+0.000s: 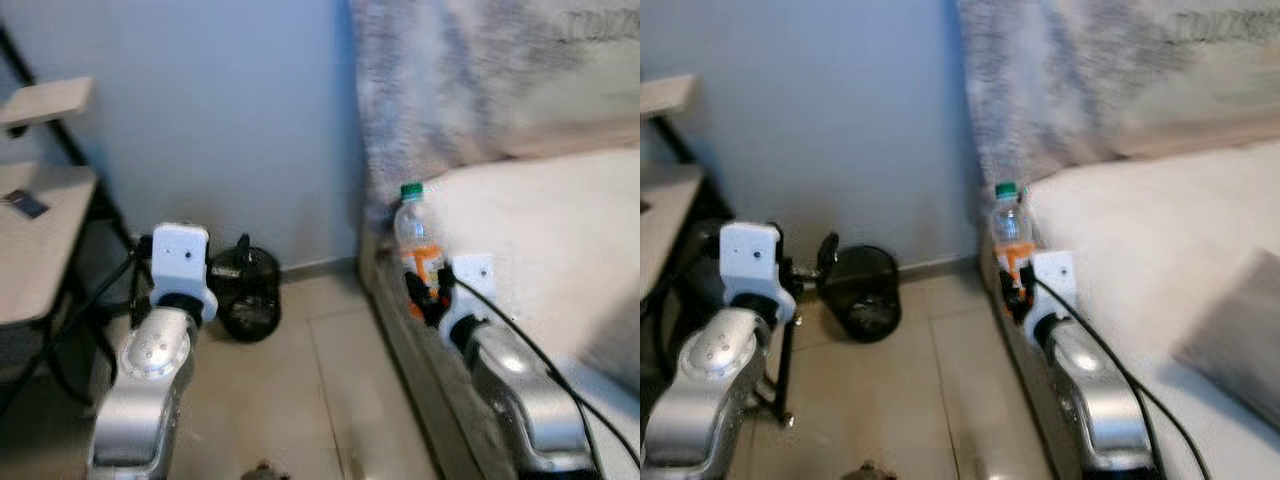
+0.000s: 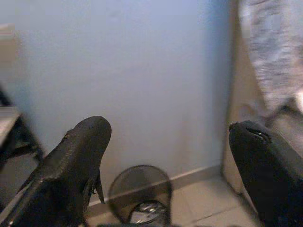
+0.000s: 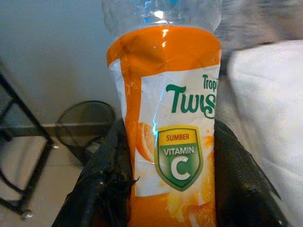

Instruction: Clean up the room

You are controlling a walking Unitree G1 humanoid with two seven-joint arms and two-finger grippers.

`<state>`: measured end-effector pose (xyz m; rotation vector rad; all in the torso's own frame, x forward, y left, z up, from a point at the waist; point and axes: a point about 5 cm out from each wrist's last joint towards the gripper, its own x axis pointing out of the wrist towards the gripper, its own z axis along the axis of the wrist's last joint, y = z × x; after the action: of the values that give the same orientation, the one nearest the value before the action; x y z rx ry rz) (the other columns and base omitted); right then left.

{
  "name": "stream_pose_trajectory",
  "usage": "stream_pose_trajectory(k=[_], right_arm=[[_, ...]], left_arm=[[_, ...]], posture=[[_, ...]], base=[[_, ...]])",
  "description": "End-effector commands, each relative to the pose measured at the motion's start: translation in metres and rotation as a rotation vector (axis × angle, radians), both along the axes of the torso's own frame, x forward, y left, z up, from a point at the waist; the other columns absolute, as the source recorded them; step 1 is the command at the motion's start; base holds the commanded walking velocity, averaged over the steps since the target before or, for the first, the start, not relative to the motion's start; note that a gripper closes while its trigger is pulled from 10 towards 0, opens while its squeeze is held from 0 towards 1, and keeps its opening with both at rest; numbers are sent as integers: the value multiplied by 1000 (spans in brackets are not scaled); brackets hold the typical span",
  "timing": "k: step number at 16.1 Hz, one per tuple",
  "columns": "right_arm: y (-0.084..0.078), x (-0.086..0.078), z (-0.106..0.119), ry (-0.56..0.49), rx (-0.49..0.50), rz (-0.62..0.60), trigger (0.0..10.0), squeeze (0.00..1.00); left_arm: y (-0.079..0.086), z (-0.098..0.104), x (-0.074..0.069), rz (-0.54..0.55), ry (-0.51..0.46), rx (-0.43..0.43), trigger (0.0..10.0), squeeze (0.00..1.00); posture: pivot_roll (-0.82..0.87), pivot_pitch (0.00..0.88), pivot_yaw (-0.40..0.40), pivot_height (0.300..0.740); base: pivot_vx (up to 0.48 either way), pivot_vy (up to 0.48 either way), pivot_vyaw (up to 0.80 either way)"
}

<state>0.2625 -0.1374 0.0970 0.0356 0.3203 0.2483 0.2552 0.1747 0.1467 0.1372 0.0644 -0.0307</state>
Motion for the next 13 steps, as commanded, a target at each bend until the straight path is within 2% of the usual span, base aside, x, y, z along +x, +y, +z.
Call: stream_pose_trajectory(k=[1, 4, 6, 8, 13], right_arm=[[1, 1, 2, -14, -3, 14, 10000, 0], [2, 2, 3, -25, 7, 22, 10000, 0], [3, 1, 3, -24, -22, 53, 10000, 0], [4, 2, 2, -26, -33, 58, 10000, 0], [5, 4, 1, -50, -67, 72, 10000, 0]], left_arm=[[2, 0, 0, 4, 11, -7, 10000, 1000], [2, 0, -1, 8, 11, -4, 10000, 1000], [1, 0, 0, 7, 10, -2, 10000, 1000], [1, 0, -1, 5, 10, 1, 10000, 1000], [0, -1, -2, 2, 10, 1, 10000, 1000]], posture=[[-42, 64, 44, 740], [-43, 65, 38, 740], [-39, 65, 33, 740], [-39, 59, 32, 740], [-32, 43, 19, 740]], base=[[319, 0, 0], [325, 0, 0], [321, 0, 0], [317, 0, 800], [313, 0, 0]])
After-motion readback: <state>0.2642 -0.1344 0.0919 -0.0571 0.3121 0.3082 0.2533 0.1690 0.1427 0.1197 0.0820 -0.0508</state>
